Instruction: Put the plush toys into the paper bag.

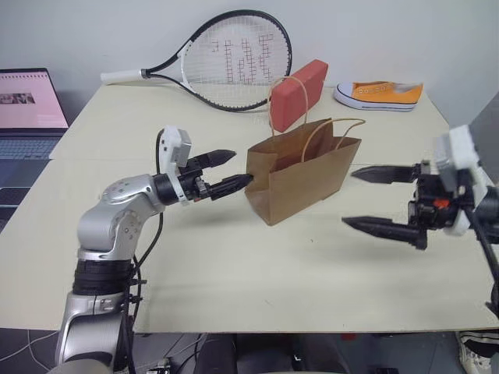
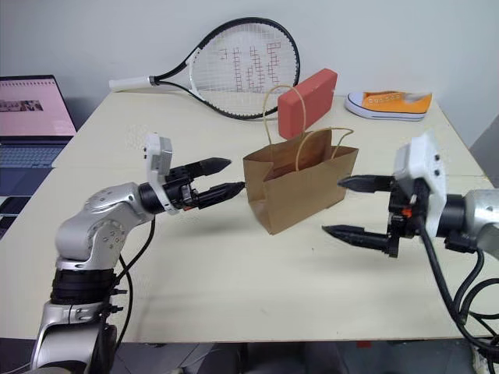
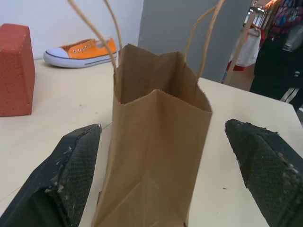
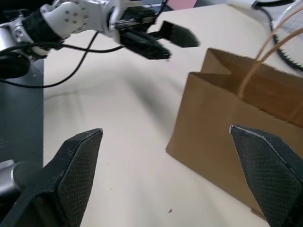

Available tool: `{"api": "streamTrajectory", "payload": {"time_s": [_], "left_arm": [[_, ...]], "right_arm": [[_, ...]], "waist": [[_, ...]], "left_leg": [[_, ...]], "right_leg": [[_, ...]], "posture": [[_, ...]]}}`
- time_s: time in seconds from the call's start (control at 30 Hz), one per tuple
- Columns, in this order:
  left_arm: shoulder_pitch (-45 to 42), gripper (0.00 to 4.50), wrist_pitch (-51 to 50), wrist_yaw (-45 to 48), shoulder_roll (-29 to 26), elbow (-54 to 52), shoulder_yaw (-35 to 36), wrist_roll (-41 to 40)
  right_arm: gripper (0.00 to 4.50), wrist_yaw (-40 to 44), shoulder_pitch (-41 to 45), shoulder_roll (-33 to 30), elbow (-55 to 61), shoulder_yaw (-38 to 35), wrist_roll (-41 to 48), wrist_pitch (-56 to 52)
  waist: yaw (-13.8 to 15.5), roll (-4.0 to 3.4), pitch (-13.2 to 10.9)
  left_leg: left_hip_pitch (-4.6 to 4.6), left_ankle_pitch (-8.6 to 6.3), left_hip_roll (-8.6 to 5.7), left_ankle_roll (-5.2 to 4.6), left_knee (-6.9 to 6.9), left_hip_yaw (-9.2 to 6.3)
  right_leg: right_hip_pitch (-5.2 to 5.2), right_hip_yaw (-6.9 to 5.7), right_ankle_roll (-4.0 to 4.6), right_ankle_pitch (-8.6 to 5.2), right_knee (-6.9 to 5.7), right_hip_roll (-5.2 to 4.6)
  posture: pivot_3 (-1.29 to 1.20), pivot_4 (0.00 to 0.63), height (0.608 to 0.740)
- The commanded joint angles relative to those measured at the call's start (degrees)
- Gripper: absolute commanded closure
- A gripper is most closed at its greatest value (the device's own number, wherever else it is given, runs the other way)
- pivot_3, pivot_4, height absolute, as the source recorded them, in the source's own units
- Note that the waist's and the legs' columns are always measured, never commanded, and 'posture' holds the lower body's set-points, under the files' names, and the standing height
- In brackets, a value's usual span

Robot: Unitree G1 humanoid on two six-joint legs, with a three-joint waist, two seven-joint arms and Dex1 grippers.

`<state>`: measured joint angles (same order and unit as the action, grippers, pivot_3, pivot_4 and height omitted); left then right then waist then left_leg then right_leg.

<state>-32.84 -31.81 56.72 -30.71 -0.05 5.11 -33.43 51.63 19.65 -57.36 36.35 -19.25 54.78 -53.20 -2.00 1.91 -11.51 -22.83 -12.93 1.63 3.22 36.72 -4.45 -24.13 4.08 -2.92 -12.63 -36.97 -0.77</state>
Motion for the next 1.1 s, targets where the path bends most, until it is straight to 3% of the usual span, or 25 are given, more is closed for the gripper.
{"api": "streamTrajectory", "payload": {"time_s": [0.03,0.53,0.8,1.1], "left_arm": [[-3.3,0.02,3.6,0.1,1.2,4.2,-0.3,1.8],[-9.4,0.02,6.6,7.8,4.0,14.5,-4.3,4.0],[-9.2,0.02,5.1,12.4,2.9,13.3,-4.7,3.4],[-8.1,0.02,7.5,10.4,4.8,11.0,-6.3,6.0]], "right_arm": [[0.0,-0.9,0.0,-0.2,1.5,-0.2,0.5,1.4],[0.0,-1.4,-1.2,-1.8,1.2,-1.7,3.1,0.9],[0.0,-1.6,-3.0,-3.2,1.1,-3.3,4.6,0.8],[0.0,-2.1,-3.4,-3.3,1.0,-3.1,4.9,1.3]], "waist": [[0.2,0.0,0.0],[0.2,0.0,0.0],[0.2,0.0,0.0],[0.2,0.0,0.0]], "left_leg": [[0.0,0.0,-0.01,0.0,0.02,0.0],[-0.04,-0.02,-0.03,-0.01,0.0,-0.04],[-0.04,-0.03,-0.03,-0.02,-0.03,-0.05],[-0.05,-0.02,-0.03,-0.02,0.0,-0.05]], "right_leg": [[0.0,0.0,-0.01,0.0,-0.01,0.0],[0.0,-0.01,-0.1,0.06,-0.01,0.0],[-0.02,-0.02,-0.33,0.19,-0.03,0.0],[0.0,-0.01,-0.33,0.19,-0.01,0.0]], "posture": [[0.0,0.15,0.74],[0.0,0.15,0.74],[0.0,0.15,0.74],[0.0,0.15,0.74]]}}
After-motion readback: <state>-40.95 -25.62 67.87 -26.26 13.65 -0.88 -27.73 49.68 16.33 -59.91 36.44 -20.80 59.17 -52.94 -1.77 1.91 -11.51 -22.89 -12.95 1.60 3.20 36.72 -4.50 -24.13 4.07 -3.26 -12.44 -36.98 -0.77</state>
